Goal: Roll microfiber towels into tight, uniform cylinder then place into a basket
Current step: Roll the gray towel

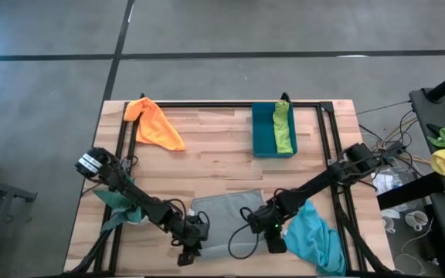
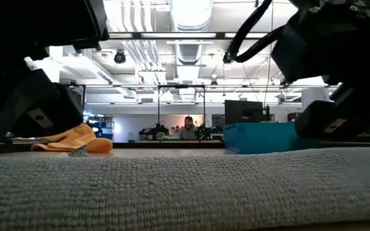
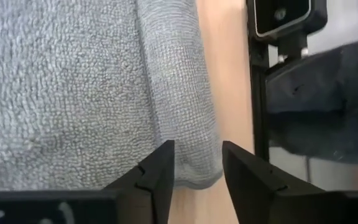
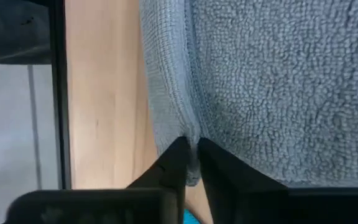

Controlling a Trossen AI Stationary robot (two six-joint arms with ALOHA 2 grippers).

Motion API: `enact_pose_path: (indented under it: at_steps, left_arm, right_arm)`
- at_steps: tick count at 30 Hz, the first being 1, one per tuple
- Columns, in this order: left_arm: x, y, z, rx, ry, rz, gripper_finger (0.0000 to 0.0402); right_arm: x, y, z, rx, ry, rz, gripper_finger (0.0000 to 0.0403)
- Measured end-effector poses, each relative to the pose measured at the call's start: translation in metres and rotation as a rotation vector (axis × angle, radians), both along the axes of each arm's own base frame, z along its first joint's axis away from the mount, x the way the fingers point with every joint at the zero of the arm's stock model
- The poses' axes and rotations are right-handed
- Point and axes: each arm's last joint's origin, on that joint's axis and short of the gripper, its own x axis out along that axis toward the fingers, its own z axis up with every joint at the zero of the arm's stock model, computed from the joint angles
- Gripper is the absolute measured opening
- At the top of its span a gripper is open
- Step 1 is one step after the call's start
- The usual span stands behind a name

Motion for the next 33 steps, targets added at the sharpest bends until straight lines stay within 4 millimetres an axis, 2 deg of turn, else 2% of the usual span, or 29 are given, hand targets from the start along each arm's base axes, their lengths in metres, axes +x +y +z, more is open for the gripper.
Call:
enact_pose_path:
  at_steps: [8, 12, 16, 19, 24, 29, 33]
  left_arm:
    - [0.0, -0.005, 0.003, -0.052, 0.043, 0.087, 0.0151]
    - [-0.003, -0.011, 0.004, -0.024, 0.005, 0.11, 0.0152]
    - [-0.006, -0.013, 0.002, 0.001, -0.004, 0.12, 0.0148]
    - [-0.006, -0.013, 0.002, 0.006, -0.02, 0.122, 0.0118]
    - [-0.005, -0.015, 0.004, -0.012, -0.069, 0.104, 0.0018]
    - [-0.011, -0.022, 0.005, -0.016, -0.059, 0.078, 0.0005]
    - [-0.016, -0.022, 0.017, -0.037, -0.071, 0.07, 0.0002]
  right_arm:
    - [0.0, 0.0, 0.0, -0.025, -0.008, -0.02, 0.0102]
    - [0.004, 0.002, 0.005, -0.039, -0.026, -0.043, 0.0106]
    - [0.01, 0.01, 0.023, -0.041, -0.101, -0.007, 0.01]
    - [0.013, 0.015, 0.031, -0.042, -0.135, 0.022, 0.0092]
    - [0.017, 0.017, 0.043, -0.1, -0.158, 0.034, 0.008]
    - [0.028, 0.02, 0.067, -0.216, -0.269, 0.037, 0.0079]
    - [0.039, 0.015, 0.08, -0.293, -0.342, -0.031, 0.0079]
